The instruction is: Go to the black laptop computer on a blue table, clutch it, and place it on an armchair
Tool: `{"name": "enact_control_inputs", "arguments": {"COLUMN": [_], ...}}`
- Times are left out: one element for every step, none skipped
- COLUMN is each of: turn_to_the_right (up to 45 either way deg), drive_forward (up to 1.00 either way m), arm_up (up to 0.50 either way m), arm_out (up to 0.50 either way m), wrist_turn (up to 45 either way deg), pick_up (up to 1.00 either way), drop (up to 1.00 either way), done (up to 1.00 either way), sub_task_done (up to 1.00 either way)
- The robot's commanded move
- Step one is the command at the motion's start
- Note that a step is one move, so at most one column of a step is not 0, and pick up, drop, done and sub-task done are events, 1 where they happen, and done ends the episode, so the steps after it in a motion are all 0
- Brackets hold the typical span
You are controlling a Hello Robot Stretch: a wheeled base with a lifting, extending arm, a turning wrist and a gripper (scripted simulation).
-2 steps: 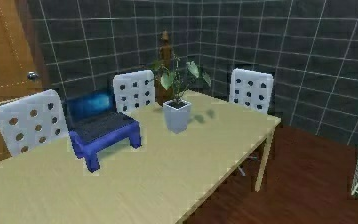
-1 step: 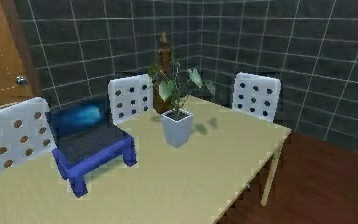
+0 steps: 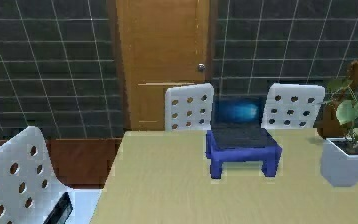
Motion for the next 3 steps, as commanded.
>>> {"name": "enact_control_inputs", "arguments": {"turn_to_the_right": [-45.0, -24.0, 0.0], "drive_forward": [0.0, 0.0, 0.0], "arm_up": [0.0, 0.0, 0.5], "arm_out": [0.0, 0.0, 0.0], "wrist_turn": [0.0, 0.0, 0.0], "pick_up": [0.0, 0.0, 0.0], "drop": [0.0, 0.0, 0.0], "done": [0.0, 0.0, 0.0], "sub_task_done": [0.0, 0.0, 0.0]}}
